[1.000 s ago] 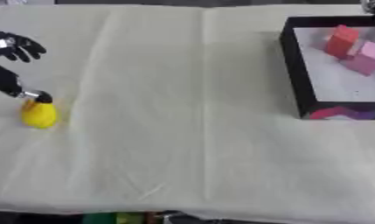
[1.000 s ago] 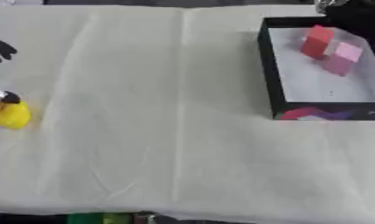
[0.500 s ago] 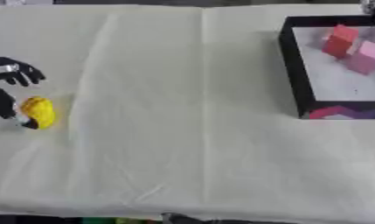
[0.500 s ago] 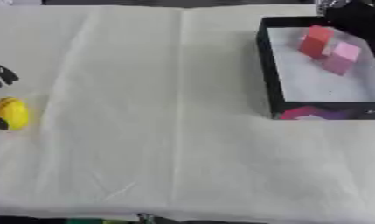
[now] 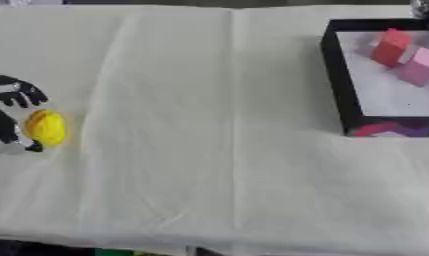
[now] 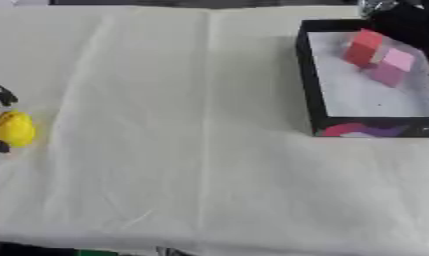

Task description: Pick up the objects with one hand, pass them to the other hand, and then place them into the box on the other side of the table.

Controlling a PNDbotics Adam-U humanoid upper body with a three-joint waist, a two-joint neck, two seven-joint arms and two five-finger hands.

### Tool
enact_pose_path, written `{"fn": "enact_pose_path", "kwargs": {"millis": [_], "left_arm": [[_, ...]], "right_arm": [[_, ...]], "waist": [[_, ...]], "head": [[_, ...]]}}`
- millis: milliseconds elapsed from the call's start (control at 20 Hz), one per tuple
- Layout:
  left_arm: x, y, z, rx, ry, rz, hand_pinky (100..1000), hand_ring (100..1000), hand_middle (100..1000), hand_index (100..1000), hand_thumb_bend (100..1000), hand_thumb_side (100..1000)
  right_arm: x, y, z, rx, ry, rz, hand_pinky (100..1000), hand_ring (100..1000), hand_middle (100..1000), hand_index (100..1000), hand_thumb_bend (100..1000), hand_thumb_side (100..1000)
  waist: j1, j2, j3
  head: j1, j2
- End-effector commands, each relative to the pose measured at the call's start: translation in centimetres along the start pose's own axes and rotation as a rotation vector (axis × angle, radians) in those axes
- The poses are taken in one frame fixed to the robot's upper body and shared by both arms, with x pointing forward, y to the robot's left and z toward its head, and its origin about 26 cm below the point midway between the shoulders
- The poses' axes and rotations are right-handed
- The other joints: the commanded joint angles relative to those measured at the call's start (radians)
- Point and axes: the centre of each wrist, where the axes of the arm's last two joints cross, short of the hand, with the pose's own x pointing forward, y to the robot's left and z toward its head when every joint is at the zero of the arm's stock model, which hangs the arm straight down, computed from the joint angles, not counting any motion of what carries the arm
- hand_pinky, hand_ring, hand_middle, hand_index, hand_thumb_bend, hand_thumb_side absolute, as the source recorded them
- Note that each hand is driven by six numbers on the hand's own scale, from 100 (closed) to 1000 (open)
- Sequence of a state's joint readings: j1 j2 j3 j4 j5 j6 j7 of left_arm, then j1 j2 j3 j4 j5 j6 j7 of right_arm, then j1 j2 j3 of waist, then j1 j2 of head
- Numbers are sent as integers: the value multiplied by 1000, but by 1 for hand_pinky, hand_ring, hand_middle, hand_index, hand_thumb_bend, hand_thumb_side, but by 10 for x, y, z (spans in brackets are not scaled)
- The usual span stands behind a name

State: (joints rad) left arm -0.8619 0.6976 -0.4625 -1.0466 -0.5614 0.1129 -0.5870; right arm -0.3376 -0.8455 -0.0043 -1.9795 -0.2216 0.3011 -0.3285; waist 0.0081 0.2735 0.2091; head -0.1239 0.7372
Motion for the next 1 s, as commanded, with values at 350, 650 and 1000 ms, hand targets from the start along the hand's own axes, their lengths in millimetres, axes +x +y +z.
{"fn": "enact_pose_path", "kwargs": {"millis": [350, 650, 1000], "left_arm": [[-6, -2, -6, 29, 29, -3, 819, 782, 733, 774, 584, 108], [-9, -4, -8, 24, 50, -45, 773, 743, 692, 745, 410, 100], [1, 11, 1, 18, -16, -66, 691, 634, 589, 790, 241, 100]], "right_arm": [[7, -5, 0, -24, -26, -3, 981, 940, 915, 1000, 100, 227], [7, -5, 0, -29, -26, -14, 982, 941, 916, 1000, 100, 229], [7, -4, 0, -21, -24, -19, 984, 944, 915, 1000, 100, 235]], "waist": [[-1, -20, -5], [0, -21, -5], [2, -25, -3]], "head": [[6, 3], [5, 3], [2, 1]]}}
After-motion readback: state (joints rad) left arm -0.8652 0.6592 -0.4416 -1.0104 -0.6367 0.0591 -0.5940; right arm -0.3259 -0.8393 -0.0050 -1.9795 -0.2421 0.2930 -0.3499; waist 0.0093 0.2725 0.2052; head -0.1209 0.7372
